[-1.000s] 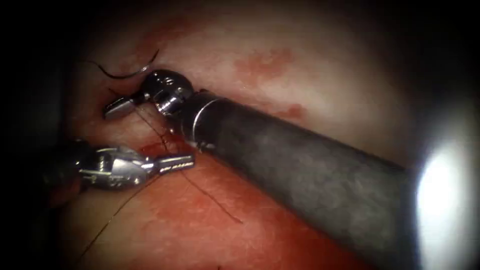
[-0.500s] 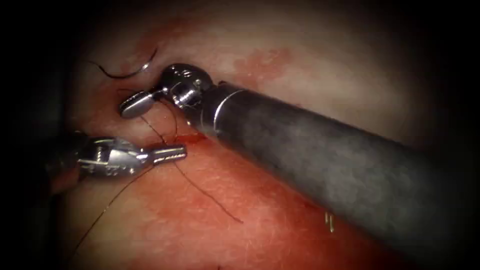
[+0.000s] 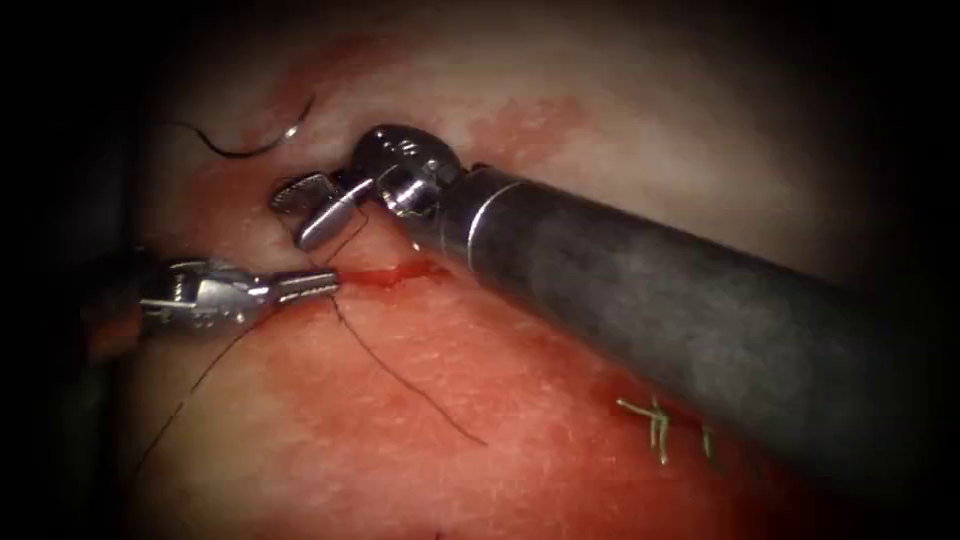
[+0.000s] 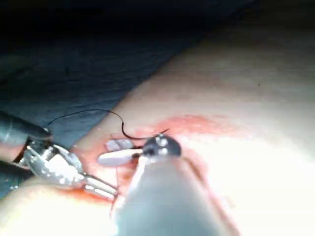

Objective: Wound Closure

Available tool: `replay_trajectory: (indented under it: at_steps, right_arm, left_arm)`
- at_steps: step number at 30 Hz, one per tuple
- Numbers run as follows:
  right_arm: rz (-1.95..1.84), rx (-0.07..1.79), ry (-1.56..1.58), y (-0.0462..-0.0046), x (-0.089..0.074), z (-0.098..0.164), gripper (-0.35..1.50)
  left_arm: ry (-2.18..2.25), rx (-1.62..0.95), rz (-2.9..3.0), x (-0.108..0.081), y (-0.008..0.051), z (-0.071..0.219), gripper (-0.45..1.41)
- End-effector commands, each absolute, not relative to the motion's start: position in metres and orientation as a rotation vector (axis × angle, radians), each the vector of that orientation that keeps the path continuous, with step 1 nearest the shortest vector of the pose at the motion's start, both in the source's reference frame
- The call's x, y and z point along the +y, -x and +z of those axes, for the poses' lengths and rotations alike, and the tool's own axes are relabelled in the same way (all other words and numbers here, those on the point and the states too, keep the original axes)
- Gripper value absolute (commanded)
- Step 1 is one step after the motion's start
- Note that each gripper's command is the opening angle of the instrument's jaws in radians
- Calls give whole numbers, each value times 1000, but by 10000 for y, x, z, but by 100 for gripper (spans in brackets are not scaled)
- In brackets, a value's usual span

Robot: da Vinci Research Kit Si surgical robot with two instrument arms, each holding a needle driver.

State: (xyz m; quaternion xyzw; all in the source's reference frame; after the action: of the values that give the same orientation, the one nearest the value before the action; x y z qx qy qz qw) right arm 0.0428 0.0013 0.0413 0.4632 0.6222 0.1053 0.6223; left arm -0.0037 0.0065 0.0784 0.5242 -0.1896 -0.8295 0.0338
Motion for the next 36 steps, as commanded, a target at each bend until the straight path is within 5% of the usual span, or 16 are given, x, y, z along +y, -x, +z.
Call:
replay_trajectory:
  at_steps: [1, 4, 12, 21, 28, 36]
  right_arm:
    - [192, 1428, -1049, -435, 15, 416, 59]
    - [168, 1454, -1022, -435, 13, 414, 59]
    - [-51, 1424, -978, -428, -5, 414, 24]
    - [-133, 1437, -943, -405, -18, 402, 17]
    - [-341, 1360, -947, -402, -22, 409, 58]
    - [-650, 1230, -974, -416, -34, 428, 63]
  left_arm:
    - [-1613, -581, -2552, 67, 37, 788, -45]
    - [-1614, -578, -2559, 67, 35, 788, -45]
    - [-1613, -578, -2559, 66, 33, 787, -45]
    - [-1616, -569, -2570, 64, 26, 784, -45]
    - [-1617, -567, -2577, 61, 26, 782, -45]
    - [-1616, -568, -2584, 57, 28, 779, -45]
